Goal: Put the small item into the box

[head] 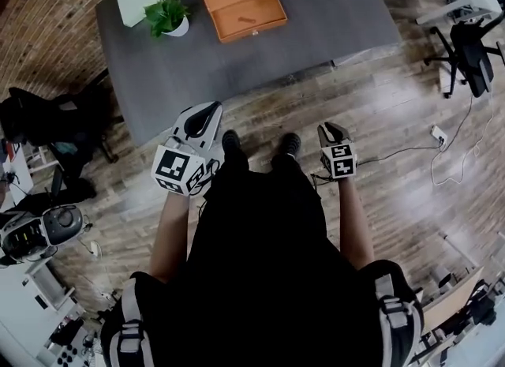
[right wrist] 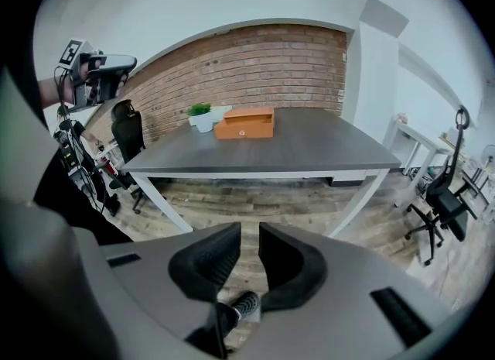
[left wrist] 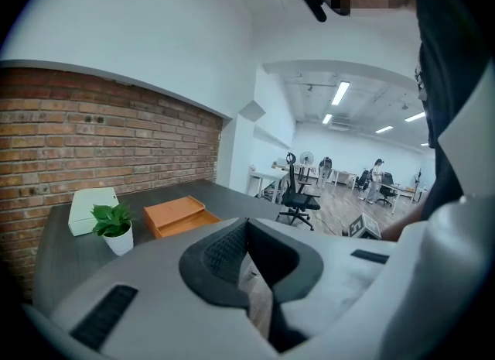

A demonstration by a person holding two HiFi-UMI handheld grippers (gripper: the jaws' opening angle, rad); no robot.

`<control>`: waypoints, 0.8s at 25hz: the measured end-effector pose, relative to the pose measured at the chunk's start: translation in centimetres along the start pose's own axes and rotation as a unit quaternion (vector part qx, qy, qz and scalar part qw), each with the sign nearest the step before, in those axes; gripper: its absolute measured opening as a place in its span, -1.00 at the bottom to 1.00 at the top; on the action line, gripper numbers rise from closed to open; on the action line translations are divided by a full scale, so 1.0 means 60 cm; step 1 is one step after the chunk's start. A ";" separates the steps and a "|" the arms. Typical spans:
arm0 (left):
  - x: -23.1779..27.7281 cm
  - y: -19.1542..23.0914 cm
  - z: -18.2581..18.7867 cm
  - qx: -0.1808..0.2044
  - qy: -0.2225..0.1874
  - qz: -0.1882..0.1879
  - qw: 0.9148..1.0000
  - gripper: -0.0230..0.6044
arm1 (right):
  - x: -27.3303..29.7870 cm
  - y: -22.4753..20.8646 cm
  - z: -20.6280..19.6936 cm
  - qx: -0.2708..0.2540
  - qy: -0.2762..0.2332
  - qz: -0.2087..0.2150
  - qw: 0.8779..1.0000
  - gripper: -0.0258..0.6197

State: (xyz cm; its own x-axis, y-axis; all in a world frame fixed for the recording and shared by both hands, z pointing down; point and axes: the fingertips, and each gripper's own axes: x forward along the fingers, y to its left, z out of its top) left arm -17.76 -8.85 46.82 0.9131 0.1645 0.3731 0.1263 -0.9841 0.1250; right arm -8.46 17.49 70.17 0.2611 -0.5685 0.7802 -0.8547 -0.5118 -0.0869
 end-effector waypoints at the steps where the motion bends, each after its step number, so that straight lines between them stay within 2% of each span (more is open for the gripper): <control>1: 0.006 -0.007 0.003 0.001 -0.001 -0.002 1.000 -0.85 | -0.004 -0.015 -0.008 0.005 0.001 -0.005 1.000 -0.65; 5: 0.011 -0.021 0.007 0.003 -0.002 -0.008 1.000 -0.85 | -0.026 -0.057 -0.028 0.022 0.003 -0.031 0.999 -0.65; 8: 0.001 -0.019 0.005 0.005 -0.003 -0.014 1.000 -0.85 | -0.043 -0.054 -0.030 0.025 0.003 -0.043 0.999 -0.65; 15: -0.042 0.017 -0.021 -0.002 -0.010 -0.061 0.998 -0.85 | -0.060 0.041 -0.011 0.026 0.001 -0.067 0.997 -0.65; 20: -0.065 0.046 -0.069 -0.008 0.007 -0.106 0.994 -0.85 | -0.076 0.120 -0.017 -0.026 0.029 -0.090 0.995 -0.65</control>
State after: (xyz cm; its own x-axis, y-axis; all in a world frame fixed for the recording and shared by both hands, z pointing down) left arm -22.56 -11.94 49.52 0.8608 0.3698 0.3497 0.3099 -0.9258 0.2164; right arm -16.28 17.04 66.60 0.3872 -0.4314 0.8148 -0.8184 -0.5679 0.0883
